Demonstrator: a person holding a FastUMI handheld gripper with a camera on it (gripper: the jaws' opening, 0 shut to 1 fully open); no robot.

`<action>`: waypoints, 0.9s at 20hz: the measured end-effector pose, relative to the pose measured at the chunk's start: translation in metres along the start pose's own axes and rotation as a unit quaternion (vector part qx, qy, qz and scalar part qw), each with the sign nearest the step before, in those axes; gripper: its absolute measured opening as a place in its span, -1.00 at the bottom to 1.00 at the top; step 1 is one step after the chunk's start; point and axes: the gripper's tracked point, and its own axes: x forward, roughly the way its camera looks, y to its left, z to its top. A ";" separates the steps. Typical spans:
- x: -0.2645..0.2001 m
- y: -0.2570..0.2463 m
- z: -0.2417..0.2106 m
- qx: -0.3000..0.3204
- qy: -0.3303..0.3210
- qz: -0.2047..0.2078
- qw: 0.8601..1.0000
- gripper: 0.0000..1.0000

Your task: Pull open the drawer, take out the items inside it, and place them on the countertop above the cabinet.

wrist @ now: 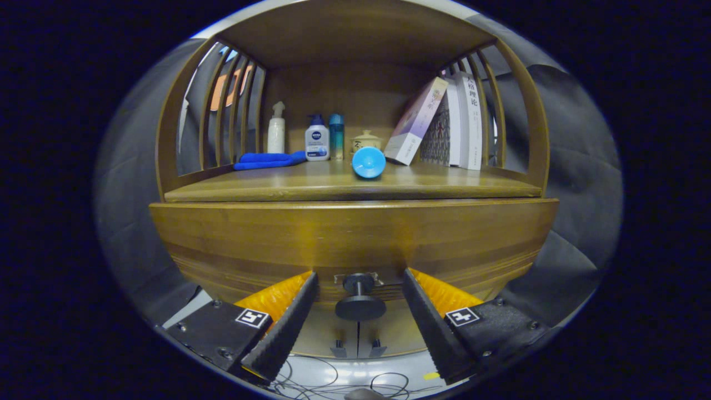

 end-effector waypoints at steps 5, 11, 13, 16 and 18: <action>0.013 -0.001 0.005 0.000 0.004 0.004 1.000 1.00; -0.011 -0.003 0.014 0.002 -0.007 0.022 1.000 1.00; -0.043 -0.003 0.021 0.001 -0.025 0.028 0.999 1.00; -0.105 -0.005 0.033 0.010 -0.062 0.039 0.997 1.00; -0.145 -0.005 0.035 0.019 -0.075 0.045 0.996 1.00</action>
